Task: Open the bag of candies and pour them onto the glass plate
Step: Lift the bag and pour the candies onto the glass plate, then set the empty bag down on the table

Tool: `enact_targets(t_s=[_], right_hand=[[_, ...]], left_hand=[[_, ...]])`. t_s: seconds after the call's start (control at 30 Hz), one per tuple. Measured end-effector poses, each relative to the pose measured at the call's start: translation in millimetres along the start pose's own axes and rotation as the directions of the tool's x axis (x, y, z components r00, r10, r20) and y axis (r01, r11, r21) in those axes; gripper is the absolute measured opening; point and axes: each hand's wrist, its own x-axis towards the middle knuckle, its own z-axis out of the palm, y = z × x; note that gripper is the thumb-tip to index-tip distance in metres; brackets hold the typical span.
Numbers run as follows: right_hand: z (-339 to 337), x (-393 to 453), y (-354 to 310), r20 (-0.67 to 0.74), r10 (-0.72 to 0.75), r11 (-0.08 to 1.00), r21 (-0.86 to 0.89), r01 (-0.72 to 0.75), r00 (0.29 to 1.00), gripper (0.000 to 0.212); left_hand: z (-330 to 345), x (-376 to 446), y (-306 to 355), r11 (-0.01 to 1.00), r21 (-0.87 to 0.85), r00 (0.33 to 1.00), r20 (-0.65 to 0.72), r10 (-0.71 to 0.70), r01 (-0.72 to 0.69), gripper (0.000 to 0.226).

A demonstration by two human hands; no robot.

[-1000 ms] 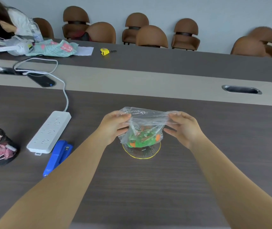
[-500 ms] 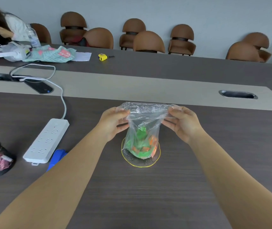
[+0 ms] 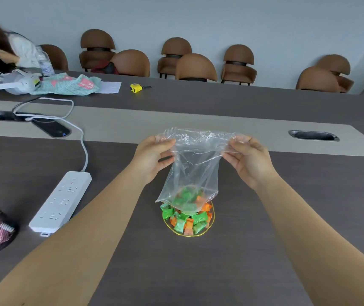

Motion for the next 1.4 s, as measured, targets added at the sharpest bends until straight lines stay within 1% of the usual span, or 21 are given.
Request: enact_targets(t_s=[0.13,0.23,0.3,0.37,0.4,0.5,0.57,0.67,0.73,0.8,0.9,0.97,1.03,1.07,1.1,1.13,1.17,1.23,1.3,1.33,1.4], right_hand=[[1,1,-10,-0.016,-0.041,0.999,-0.022,0.041,0.999,0.024],[-4,2,-19,-0.04,-0.076,0.995,-0.062,0.073,0.996,0.025],[-12,-2,-27,-0.051,-0.11,0.992,-0.074,0.106,0.993,0.026],[-26,-7,-35,-0.074,-0.141,0.984,-0.119,0.132,0.987,0.028],[-36,-10,-38,-0.1,-0.151,0.978,-0.157,0.134,0.983,0.028],[-75,-20,-40,-0.219,-0.166,0.954,-0.284,0.1,0.961,0.03],[-109,-26,-33,-0.293,-0.169,0.915,-0.401,0.039,0.941,0.03],[-164,-33,-10,-0.396,-0.108,0.826,-0.546,-0.139,0.912,0.021],[-199,-38,10,-0.451,-0.01,0.765,-0.578,-0.284,0.892,0.016],[-227,-44,29,-0.495,0.083,0.686,-0.601,-0.41,0.865,0.011],[-257,-52,52,-0.541,0.146,0.588,-0.626,-0.513,0.828,0.012],[-265,-59,60,-0.553,0.18,0.518,-0.65,-0.556,0.814,0.021],[-266,-65,61,-0.543,0.193,0.421,-0.707,-0.569,0.817,0.039],[-264,-68,60,-0.528,0.171,0.375,-0.746,-0.551,0.832,0.048],[-261,-69,59,-0.498,0.131,0.338,-0.791,-0.51,0.857,0.057],[-256,-70,57,-0.458,0.084,0.313,-0.831,-0.46,0.885,0.063],[-247,-70,55,-0.414,0.034,0.299,-0.864,-0.405,0.91,0.064],[-224,-66,52,-0.301,-0.025,0.259,-0.923,-0.285,0.953,0.058],[-198,-60,58,-0.176,-0.012,0.225,-0.96,-0.169,0.984,0.051],[-184,-56,63,-0.127,0.005,0.228,-0.966,-0.125,0.992,0.047],[-154,-50,75,-0.068,0.065,0.28,-0.956,-0.084,0.996,0.043]], left_hand=[[9,3,8,0.999,-0.015,0.998,0.023,0.05,-0.05,0.023],[20,6,12,0.998,-0.03,0.996,0.07,0.063,-0.061,0.026],[31,10,9,0.997,-0.039,0.99,0.123,0.064,-0.059,0.023],[45,13,1,0.999,-0.025,0.977,0.207,0.051,-0.046,0.016],[54,14,-7,0.999,-0.008,0.972,0.233,0.036,-0.035,0.016],[83,15,-40,0.996,0.082,0.971,0.232,-0.051,0.032,0.021],[100,15,-70,0.978,0.192,0.967,0.221,-0.13,0.088,0.022],[118,14,-122,0.917,0.352,0.947,0.185,-0.263,0.186,0.02],[126,11,-156,0.868,0.425,0.927,0.146,-0.345,0.257,0.024],[131,5,-186,0.82,0.478,0.907,0.104,-0.408,0.314,0.024],[135,-6,-221,0.767,0.517,0.884,0.042,-0.467,0.38,0.014],[136,-13,-237,0.741,0.536,0.875,0.009,-0.484,0.404,0.016],[136,-20,-245,0.726,0.562,0.878,-0.001,-0.478,0.396,0.01],[135,-25,-245,0.716,0.592,0.885,0.009,-0.465,0.371,0.019],[133,-27,-244,0.705,0.623,0.894,0.019,-0.447,0.339,0.039],[131,-31,-239,0.699,0.643,0.91,0.009,-0.415,0.312,0.053],[128,-35,-230,0.691,0.663,0.928,-0.016,-0.373,0.289,0.058],[114,-40,-213,0.692,0.689,0.969,-0.061,-0.24,0.215,0.057],[93,-46,-192,0.67,0.726,0.988,-0.11,-0.111,0.157,0.051],[77,-46,-184,0.664,0.733,0.987,-0.152,-0.055,0.149,0.049],[43,-45,-168,0.667,0.723,0.963,-0.267,0.031,0.179,0.047]])
